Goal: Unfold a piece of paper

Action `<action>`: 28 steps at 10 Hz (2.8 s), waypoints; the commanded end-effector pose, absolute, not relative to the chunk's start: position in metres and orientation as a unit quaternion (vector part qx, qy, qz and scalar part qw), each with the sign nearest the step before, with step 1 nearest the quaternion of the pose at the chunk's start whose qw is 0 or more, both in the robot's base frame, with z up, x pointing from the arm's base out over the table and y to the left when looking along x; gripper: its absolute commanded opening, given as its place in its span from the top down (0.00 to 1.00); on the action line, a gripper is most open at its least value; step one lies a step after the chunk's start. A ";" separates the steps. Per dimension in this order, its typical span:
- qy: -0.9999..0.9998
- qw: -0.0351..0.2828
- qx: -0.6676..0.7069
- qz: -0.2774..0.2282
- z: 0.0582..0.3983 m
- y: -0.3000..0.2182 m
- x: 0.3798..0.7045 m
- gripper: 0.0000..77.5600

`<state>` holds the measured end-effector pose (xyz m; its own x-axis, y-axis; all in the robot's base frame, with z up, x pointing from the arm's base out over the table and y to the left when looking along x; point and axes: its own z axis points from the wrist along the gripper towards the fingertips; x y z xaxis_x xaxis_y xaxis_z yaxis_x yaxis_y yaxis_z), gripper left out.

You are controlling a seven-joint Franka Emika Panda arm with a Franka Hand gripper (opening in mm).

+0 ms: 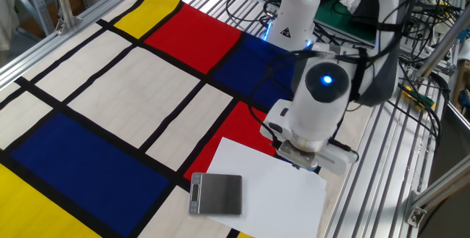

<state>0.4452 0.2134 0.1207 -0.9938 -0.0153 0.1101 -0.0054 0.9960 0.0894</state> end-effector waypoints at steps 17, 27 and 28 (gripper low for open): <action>-0.997 0.034 0.023 -0.062 0.071 0.224 0.423 0.99; -0.998 0.029 0.019 -0.058 0.050 0.189 0.429 0.99; -0.998 0.027 0.021 -0.058 0.049 0.186 0.429 0.99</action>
